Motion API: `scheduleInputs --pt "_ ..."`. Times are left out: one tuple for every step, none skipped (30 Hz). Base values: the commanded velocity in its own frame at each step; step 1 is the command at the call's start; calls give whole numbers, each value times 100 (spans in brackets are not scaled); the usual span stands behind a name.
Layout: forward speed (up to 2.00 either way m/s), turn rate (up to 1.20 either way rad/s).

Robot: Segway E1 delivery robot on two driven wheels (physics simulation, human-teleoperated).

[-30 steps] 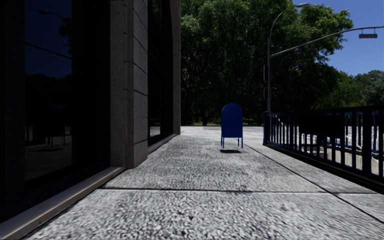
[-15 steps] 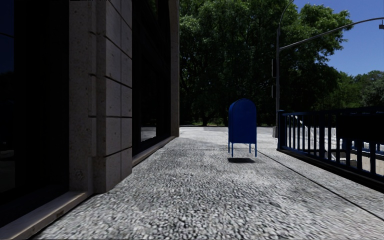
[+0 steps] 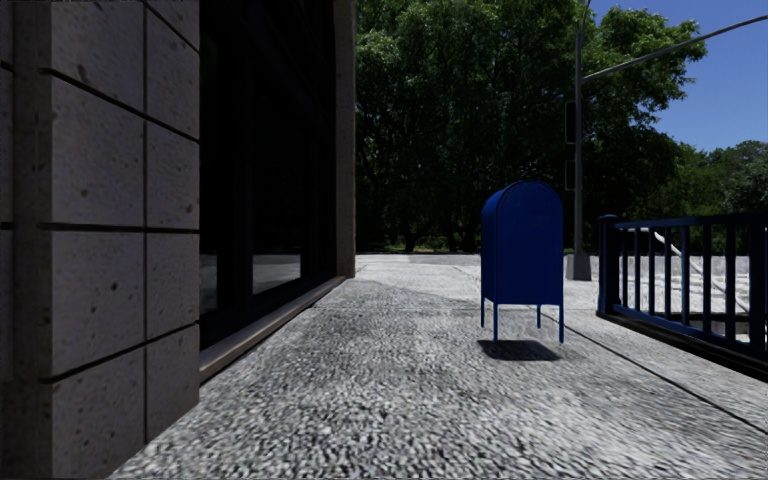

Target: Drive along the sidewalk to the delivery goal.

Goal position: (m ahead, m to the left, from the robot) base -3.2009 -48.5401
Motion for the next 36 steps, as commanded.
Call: scheduleInputs --pt "200 0" --pt "200 0" --pt "200 0" --pt "200 0" --pt "200 0" --pt "200 0" --pt "200 0" --pt "200 0" --pt "200 0" --pt "200 0" --pt "200 0" --pt "200 0" --pt "200 0" --pt "200 0" --pt "200 0" --pt "200 0" --pt "200 0" --pt "200 0" --pt "200 0" --pt "200 0" --pt "200 0" --pt "200 0" --pt "200 0" --pt "200 0" --pt "199 0" --pt "199 0" --pt "198 0" --pt "197 0" --pt "196 0" --pt "194 0" --pt "192 0" --pt "190 0" --pt "187 0" --pt "186 0" --pt "184 0" --pt "181 0"
